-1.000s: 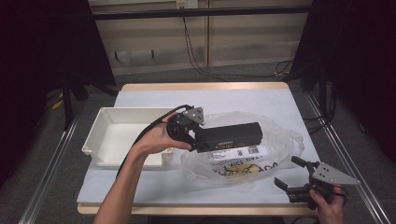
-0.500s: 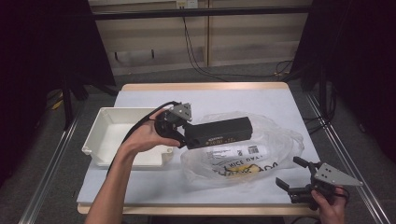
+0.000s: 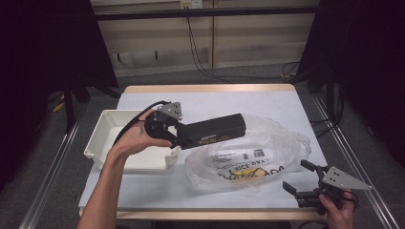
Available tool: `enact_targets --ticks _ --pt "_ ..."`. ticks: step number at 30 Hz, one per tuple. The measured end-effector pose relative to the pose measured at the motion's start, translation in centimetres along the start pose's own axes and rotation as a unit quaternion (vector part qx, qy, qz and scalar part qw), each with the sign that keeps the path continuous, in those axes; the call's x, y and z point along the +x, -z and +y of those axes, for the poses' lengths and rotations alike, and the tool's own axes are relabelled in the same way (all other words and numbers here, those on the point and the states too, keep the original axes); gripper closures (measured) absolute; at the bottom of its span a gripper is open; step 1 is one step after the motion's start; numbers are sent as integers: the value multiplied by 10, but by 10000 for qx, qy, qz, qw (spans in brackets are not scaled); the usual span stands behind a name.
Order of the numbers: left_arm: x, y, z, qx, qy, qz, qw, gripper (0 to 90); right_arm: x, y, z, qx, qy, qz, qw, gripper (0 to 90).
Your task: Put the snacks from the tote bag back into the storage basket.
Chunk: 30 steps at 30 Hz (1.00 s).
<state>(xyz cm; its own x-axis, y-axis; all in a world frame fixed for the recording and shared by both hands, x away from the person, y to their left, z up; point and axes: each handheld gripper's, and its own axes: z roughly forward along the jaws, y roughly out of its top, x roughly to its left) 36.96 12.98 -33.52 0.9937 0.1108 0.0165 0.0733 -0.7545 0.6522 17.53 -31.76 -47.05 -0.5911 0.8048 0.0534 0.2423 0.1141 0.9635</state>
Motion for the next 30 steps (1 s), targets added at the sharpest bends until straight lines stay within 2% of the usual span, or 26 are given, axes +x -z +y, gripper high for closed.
enact_targets --ticks 2,6,10,17,21,30 --pt "1 4 -2 14 10 19 10000 434 0 0 0 -11 56 3 10000 0" --pt "6 14 -8 56 44 38 10000 434 0 0 0 -23 -9 -22 10000 0" --pt "9 23 -16 -64 96 127 9999 434 -1 0 0 -13 -1 -28 10000 0" --pt "15 35 -27 -20 149 238 9996 434 0 0 0 -15 -5 -22 10000 0" --pt "18 44 -35 -82 227 371 9990 435 -2 1 0 -22 0 -26 10000 0" --pt "25 59 -53 -157 368 484 9980 434 -1 0 0 -31 10 -30 10000 0"
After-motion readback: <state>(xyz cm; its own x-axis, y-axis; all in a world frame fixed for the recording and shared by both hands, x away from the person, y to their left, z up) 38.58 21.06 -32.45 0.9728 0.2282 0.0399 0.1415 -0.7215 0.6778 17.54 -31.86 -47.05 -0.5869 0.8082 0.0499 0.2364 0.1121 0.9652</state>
